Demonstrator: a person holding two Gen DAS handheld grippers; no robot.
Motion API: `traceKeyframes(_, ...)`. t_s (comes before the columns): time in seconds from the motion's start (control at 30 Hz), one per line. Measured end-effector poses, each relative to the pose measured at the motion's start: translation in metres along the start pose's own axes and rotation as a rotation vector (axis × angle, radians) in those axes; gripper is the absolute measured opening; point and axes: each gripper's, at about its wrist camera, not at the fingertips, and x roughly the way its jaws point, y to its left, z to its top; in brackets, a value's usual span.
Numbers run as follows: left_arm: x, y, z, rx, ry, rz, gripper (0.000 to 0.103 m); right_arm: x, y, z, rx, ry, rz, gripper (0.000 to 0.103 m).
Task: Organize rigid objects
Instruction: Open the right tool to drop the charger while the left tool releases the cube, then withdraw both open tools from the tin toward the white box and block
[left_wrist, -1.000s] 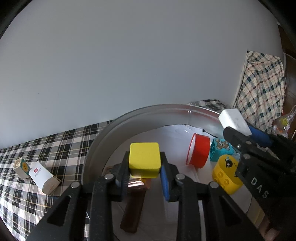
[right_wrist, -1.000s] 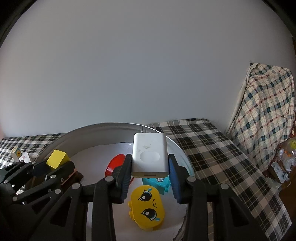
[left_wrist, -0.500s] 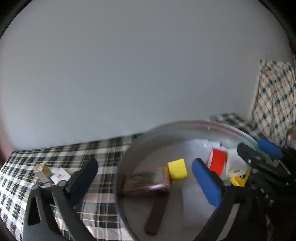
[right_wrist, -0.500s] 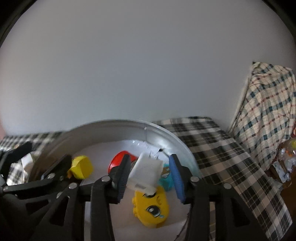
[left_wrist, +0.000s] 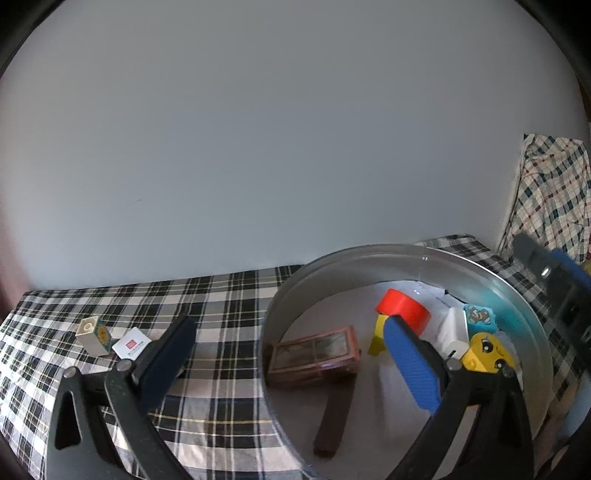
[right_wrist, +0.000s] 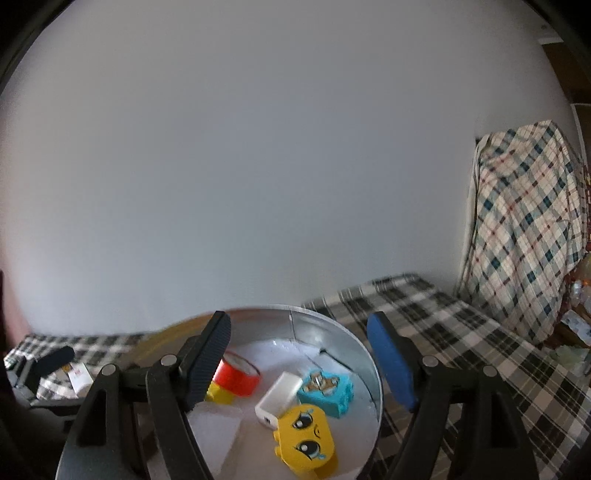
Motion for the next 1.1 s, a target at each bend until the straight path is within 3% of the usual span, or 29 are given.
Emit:
traceKeyframes(0.17, -0.010, 0.006, -0.006, 0.022, -0.068, 0.042, 0.103, -0.018, -0.002, 0.003, 0.028, -0.138, -0.017, 0.078)
traceKeyframes(0.33, -0.019, 0.015, -0.010, 0.028, -0.117, 0.056, 0.103, -0.027, -0.002, 0.002, 0.039, -0.208, -0.054, 0.078)
traceKeyframes(0.7, -0.019, 0.037, -0.022, -0.007, -0.073, 0.048, 0.103, -0.036, 0.027, -0.010, -0.065, -0.217, -0.094, 0.078)
traceKeyframes(1.1, -0.035, 0.048, -0.031, 0.027, -0.085, 0.041, 0.103, -0.060, 0.018, -0.016, 0.048, -0.232, -0.176, 0.078)
